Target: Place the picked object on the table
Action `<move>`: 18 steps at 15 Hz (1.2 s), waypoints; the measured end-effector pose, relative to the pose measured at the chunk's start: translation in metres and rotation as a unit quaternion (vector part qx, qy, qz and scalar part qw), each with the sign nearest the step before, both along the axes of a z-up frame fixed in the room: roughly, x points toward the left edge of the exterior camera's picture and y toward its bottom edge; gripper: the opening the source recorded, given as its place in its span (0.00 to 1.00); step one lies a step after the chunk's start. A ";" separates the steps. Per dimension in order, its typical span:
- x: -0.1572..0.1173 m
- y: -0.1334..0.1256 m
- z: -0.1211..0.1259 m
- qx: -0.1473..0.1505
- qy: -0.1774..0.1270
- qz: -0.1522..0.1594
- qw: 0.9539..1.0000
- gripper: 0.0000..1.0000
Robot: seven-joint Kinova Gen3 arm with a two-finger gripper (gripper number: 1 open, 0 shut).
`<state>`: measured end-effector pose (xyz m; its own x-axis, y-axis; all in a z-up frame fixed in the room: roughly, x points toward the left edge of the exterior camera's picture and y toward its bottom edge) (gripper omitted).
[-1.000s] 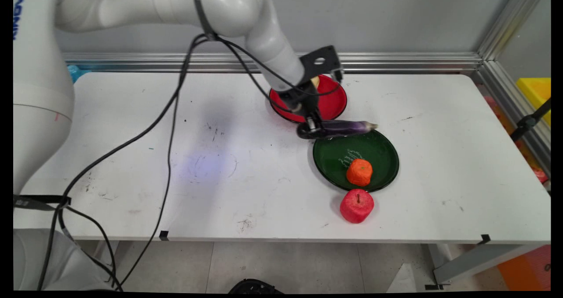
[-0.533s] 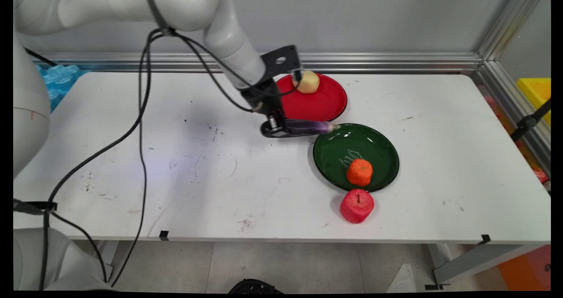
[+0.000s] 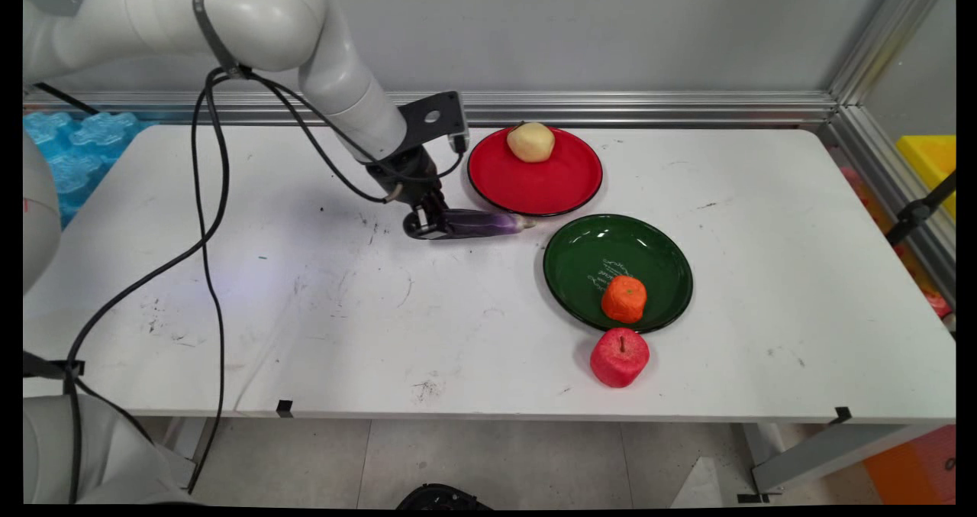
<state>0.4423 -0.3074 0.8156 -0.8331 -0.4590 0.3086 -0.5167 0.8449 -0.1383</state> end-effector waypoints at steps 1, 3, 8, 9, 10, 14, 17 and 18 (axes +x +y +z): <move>0.003 0.000 -0.002 -0.001 -0.001 0.001 1.000 0.00; 0.010 0.000 -0.009 -0.002 -0.003 0.001 1.000 0.00; 0.020 -0.003 -0.020 -0.003 0.002 0.001 1.000 0.00; 0.021 -0.004 -0.022 -0.002 0.003 0.000 1.000 0.00; 0.023 -0.004 -0.025 -0.001 0.005 -0.001 1.000 0.00; 0.026 -0.006 -0.031 0.003 0.012 -0.005 1.000 0.00; 0.027 -0.007 -0.034 0.005 0.017 -0.006 1.000 1.00; 0.027 -0.007 -0.034 0.004 0.019 -0.005 1.000 1.00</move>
<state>0.4697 -0.3146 0.7814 -0.8256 -0.4537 0.3355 -0.5131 0.8510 -0.1119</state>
